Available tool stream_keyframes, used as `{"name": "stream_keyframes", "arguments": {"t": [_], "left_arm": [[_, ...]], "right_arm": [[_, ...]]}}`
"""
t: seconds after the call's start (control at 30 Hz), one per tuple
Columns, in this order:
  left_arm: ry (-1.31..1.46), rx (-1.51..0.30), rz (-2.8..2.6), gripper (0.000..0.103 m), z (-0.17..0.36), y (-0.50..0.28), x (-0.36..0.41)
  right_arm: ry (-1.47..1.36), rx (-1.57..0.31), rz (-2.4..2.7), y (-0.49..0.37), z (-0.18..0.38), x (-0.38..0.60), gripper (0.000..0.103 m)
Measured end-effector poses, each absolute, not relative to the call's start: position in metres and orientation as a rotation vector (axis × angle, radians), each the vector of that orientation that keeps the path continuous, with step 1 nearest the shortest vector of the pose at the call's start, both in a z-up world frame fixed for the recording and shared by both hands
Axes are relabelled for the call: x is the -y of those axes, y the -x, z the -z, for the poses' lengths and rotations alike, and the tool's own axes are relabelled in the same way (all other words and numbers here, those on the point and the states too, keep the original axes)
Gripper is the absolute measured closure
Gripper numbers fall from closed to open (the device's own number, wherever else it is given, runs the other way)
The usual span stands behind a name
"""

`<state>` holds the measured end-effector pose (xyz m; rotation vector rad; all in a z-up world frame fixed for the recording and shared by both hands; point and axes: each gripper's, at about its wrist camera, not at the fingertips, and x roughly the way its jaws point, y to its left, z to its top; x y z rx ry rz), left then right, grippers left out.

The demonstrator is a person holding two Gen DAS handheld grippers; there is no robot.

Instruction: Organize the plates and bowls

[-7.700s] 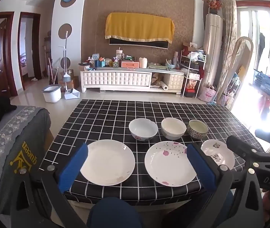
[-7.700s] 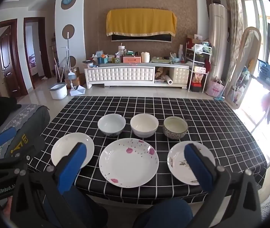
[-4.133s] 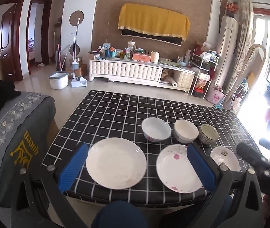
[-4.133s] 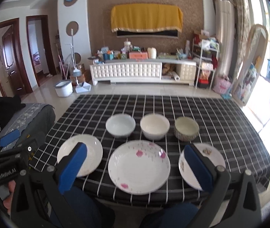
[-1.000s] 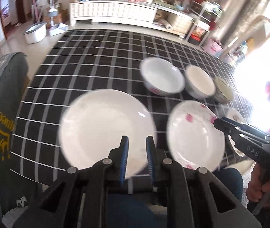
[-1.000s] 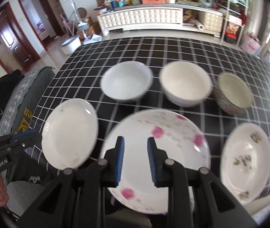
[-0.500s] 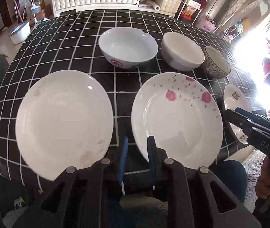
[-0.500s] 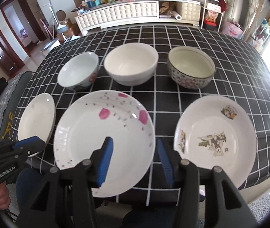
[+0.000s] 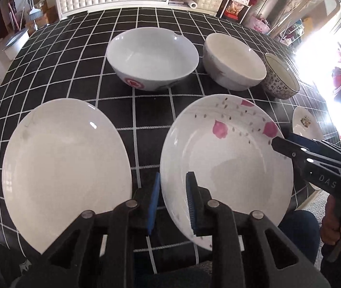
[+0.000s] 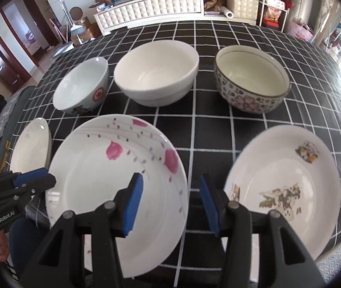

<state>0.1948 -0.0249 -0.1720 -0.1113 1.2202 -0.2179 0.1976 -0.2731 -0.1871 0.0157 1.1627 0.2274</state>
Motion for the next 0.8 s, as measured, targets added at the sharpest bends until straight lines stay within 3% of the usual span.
{"name": "stream_keyframes", "arguments": {"t": [0.3, 0.4, 0.53, 0.8], "left_arm": [[0.071, -1.231, 0.223, 0.091, 0.181, -0.2, 0.025], [0.053, -1.249, 0.217, 0.092, 0.187, -0.199, 0.027], [0.035, -1.238, 0.207, 0.093, 0.187, -0.197, 0.031], [0.077, -1.232, 0.229, 0.094, 0.186, -0.193, 0.029]], "right_arm": [[-0.023, -1.196, -0.212, -0.19, 0.195, 0.275, 0.051], [-0.054, -1.222, -0.217, -0.187, 0.199, 0.278, 0.059], [-0.09, -1.251, -0.223, -0.183, 0.207, 0.283, 0.077], [-0.101, -1.231, -0.16, -0.174, 0.199, 0.287, 0.082]]}}
